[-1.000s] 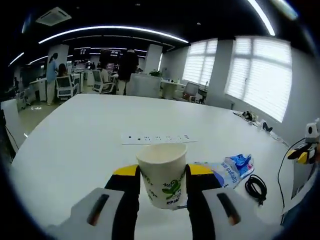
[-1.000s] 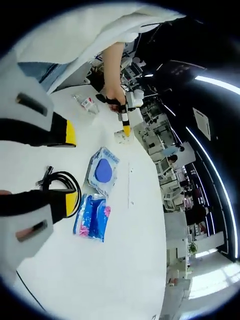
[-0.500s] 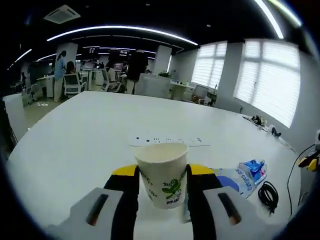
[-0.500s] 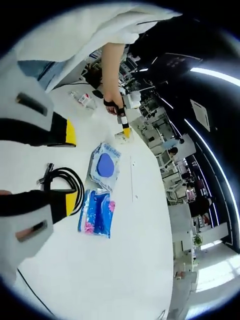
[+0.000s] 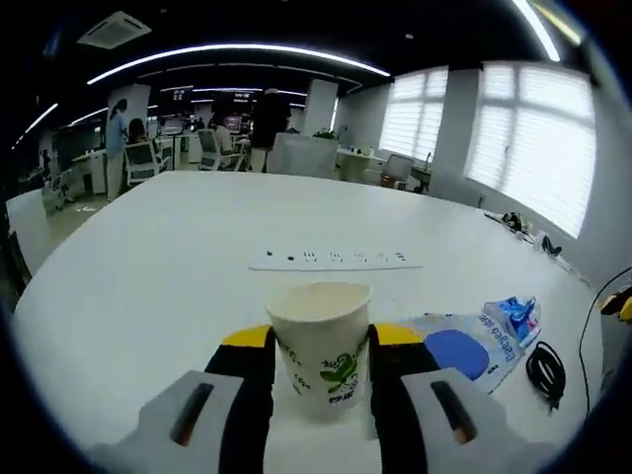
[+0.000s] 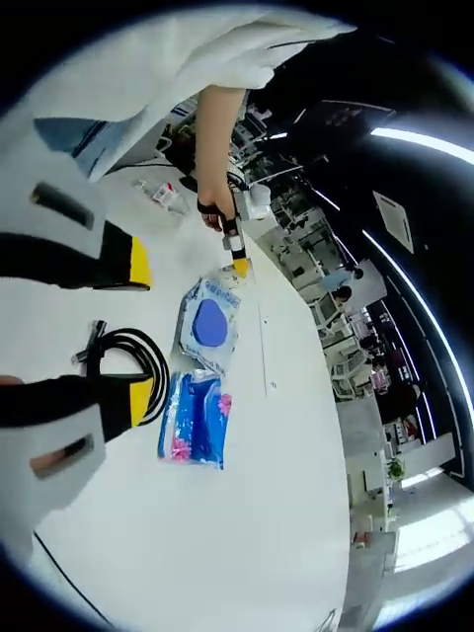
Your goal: Arrange the tabletop items into an orderly group along one side of the table until the central work area is clear of visible clutter.
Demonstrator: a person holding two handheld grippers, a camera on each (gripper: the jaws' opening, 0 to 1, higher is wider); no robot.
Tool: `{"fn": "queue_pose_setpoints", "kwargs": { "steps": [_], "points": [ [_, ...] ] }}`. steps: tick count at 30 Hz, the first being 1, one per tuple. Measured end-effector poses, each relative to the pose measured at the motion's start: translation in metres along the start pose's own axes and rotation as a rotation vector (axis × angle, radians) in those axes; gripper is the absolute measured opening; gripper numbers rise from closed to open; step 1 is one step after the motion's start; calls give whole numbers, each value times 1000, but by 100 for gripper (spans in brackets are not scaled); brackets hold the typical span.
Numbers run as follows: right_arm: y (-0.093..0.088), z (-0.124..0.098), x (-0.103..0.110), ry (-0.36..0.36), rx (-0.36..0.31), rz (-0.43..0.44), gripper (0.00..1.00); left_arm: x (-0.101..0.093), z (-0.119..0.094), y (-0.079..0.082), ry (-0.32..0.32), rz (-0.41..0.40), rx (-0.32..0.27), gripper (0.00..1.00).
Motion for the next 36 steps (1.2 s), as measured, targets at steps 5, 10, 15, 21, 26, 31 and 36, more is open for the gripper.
{"fn": "queue_pose_setpoints", "kwargs": {
  "steps": [5, 10, 15, 21, 26, 31, 36],
  "points": [
    [4, 2, 1, 6, -7, 0, 31, -1, -1, 2, 1, -8, -20, 37],
    [5, 6, 3, 17, -5, -2, 31, -3, -4, 0, -5, 16, -9, 37],
    [4, 9, 4, 27, -2, 0, 31, -7, -9, -4, -11, 31, 5, 37],
    [1, 9, 5, 34, -2, 1, 31, -8, -12, -10, -7, 35, 34, 37],
    [-1, 7, 5, 32, -2, 5, 32, -9, -14, -15, -7, 29, 52, 38],
    [-2, 6, 3, 28, -1, 11, 32, -9, -13, -17, -4, 28, 63, 38],
    [-3, 8, 4, 32, 2, 9, 32, -6, -15, -20, 4, 6, 76, 49]
  ]
}}
Point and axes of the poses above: the point that each gripper's makers call its tool centre point, and the gripper's own axes: z roughly forward along the fingers, x roughly to its left, y roughly out of its top, the point moved 1 cm from there along -z, roughly backward along the fingers, and after that the axes turned 10 degrees about z, right-handed, at the moved point
